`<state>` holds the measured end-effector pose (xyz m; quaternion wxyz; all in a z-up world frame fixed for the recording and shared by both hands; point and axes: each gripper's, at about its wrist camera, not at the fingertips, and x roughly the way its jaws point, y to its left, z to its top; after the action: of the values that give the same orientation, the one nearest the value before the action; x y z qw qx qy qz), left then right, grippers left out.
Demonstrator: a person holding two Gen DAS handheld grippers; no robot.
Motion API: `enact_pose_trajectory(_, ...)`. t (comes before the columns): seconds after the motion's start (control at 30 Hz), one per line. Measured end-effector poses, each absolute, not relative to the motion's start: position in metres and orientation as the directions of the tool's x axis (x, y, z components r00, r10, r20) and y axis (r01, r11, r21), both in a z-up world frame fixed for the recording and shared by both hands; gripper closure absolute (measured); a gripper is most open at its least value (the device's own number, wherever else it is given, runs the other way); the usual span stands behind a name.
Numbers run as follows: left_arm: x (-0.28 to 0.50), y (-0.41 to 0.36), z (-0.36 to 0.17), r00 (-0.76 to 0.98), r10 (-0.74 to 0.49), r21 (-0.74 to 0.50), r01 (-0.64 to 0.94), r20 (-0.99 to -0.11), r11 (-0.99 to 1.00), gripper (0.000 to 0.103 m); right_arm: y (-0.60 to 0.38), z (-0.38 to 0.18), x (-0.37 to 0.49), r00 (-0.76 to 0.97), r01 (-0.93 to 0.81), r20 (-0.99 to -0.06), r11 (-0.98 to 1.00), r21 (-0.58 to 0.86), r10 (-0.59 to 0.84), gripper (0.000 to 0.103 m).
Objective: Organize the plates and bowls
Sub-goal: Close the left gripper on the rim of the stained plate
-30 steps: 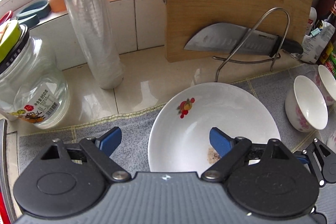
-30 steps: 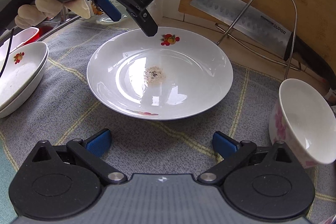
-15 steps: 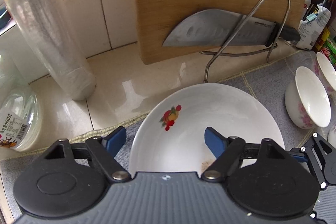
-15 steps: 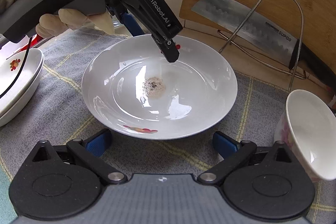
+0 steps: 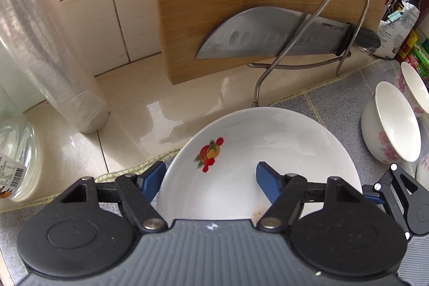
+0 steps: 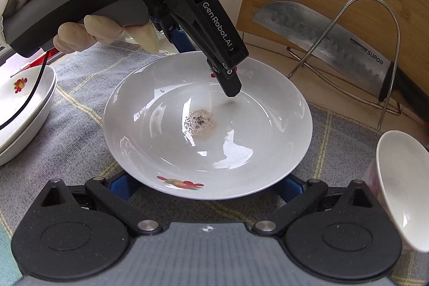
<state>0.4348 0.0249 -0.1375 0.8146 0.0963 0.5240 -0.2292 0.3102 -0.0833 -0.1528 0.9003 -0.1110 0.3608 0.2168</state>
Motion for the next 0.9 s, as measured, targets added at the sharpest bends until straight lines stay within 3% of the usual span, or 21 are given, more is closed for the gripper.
enact_pose_trajectory(0.9, 0.4358, 0.0223, -0.1418, 0.345, -0.298, -0.090, 0.508, -0.890, 0.857, 0.032, -0.0802, -0.1526, 0.3122, 0.641, -0.481, -0.699, 0.875, -0.045, 0.317, 0.000)
